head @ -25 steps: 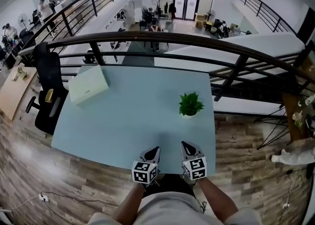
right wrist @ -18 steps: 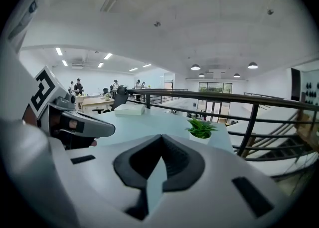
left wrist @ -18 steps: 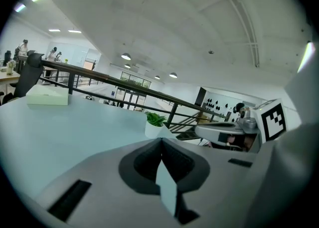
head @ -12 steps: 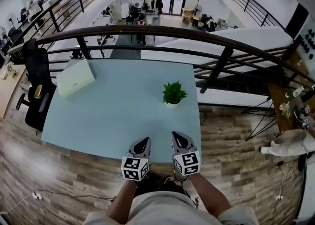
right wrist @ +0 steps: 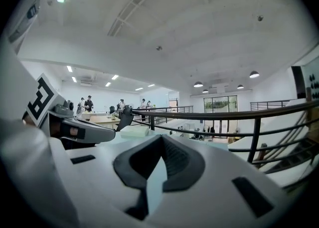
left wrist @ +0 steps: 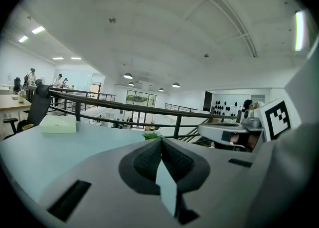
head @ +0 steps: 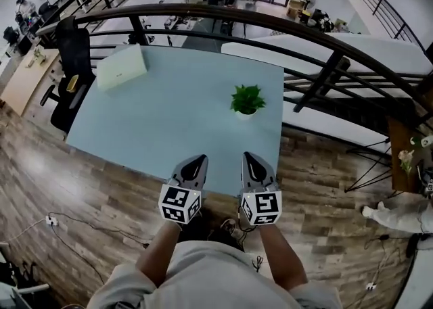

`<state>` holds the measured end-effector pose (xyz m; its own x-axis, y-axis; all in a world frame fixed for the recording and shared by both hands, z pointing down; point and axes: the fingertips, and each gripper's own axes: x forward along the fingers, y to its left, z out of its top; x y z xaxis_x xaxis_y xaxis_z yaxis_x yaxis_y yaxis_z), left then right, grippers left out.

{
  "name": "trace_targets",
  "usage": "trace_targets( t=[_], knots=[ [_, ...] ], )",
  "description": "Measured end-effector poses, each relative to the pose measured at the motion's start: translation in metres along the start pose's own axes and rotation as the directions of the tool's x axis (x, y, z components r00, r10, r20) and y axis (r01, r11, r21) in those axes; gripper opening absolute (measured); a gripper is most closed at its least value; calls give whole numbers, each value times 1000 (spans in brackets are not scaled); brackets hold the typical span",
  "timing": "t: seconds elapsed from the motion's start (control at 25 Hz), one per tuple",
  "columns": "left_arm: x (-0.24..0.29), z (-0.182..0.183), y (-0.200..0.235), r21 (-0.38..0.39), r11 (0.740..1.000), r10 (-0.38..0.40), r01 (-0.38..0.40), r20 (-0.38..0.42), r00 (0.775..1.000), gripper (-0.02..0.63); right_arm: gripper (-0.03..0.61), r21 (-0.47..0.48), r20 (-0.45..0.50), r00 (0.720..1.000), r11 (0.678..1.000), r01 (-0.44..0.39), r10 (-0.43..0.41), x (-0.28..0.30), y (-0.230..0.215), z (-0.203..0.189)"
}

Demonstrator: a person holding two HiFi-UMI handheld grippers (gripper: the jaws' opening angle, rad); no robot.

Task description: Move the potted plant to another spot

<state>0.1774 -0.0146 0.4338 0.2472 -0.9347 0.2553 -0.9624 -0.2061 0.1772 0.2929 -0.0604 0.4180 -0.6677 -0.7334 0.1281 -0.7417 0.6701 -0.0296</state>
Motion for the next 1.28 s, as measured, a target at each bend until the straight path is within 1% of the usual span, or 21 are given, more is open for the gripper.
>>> trace_targets(
  t=[0.12,0.24,0.36,0.44,0.52,0.6,0.88,1.28],
  knots=[
    [-9,11,-7,15,1000,21,-21,22,1000,12,3,7,30,999,1000,-14,14,-8,-1,8],
    [-12,21,-12,21,1000,11,-12,34,999,12,3,12,60,998,1000,-21,20,-9,1,20],
    [-12,39,-17,51,998,-23,20,64,998,12,3,-20,93,996,1000,9,-7,-9,1,40],
    [-14,57,-17,77,997,-40,32,98,994,12,3,-36,122,992,999,31,-26,-7,0,57],
    [-17,73,-12,95,995,-43,31,133,990,12,3,-47,147,989,998,40,-33,-3,2,70],
    [-20,82,-6,106,994,-38,21,153,988,12,3,-51,154,987,998,46,-38,0,5,75],
    [-27,90,9,107,994,-13,-6,178,984,12,3,-79,180,983,996,48,-34,7,15,90],
    [-23,88,9,109,994,-30,11,175,984,12,3,-87,184,982,994,66,-49,5,14,96]
  ],
)
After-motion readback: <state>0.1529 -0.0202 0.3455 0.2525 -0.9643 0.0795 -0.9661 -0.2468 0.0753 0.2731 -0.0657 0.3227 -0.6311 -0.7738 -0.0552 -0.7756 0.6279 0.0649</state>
